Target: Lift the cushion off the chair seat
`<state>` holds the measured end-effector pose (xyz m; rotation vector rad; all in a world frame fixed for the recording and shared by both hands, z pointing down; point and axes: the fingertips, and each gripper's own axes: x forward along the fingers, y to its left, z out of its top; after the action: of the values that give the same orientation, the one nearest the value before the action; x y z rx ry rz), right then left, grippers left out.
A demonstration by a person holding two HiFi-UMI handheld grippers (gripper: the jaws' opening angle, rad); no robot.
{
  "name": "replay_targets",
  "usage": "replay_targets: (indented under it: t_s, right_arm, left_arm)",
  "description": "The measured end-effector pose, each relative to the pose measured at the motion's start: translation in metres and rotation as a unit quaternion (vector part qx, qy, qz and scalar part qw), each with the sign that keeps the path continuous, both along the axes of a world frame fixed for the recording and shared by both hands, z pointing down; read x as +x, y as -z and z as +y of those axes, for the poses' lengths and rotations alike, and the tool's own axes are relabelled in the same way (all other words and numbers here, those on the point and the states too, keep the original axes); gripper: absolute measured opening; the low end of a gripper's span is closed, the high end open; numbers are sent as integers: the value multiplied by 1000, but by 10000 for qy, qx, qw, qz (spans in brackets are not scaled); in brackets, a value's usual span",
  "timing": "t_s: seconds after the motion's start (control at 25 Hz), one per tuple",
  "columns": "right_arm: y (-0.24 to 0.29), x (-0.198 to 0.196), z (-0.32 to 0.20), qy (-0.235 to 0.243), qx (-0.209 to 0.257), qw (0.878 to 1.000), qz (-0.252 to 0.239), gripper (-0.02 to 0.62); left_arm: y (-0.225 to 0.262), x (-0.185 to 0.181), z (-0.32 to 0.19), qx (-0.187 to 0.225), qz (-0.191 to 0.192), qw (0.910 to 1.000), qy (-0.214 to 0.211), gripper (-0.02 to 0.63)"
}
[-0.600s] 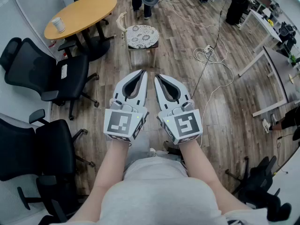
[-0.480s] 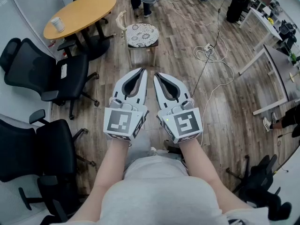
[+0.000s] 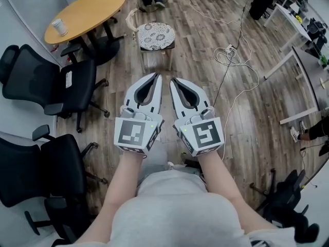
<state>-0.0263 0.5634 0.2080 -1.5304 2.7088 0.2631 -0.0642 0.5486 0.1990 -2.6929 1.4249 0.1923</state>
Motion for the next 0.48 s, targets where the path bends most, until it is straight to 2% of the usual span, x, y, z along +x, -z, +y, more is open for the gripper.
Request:
replay_targets:
  t_s: [0.2, 0.48]
  right_arm:
    - [3, -3, -43, -20, 106, 9999, 100, 25]
    - [-3, -8, -118, -141, -144, 9998, -70, 25]
  left_arm:
    - [-3, -1, -45, -44, 28, 10000, -40, 2]
    - [-7, -12, -118, -156, 73, 9998, -91, 2]
